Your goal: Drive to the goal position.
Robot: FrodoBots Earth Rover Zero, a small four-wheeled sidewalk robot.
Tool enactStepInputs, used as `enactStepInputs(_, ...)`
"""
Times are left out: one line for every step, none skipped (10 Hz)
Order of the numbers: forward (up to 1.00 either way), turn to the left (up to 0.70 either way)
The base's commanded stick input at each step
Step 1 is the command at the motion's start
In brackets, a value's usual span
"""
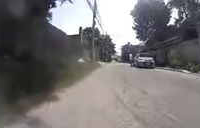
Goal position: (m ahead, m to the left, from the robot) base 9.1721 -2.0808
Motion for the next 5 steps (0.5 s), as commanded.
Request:
enactStepInputs(1.0,-0.02)
enactStepInputs(1.0,-0.05)
enactStepInputs(1.0,-0.22)
enactStepInputs(1.0,-0.39)
enactStepInputs(1.0,-0.39)
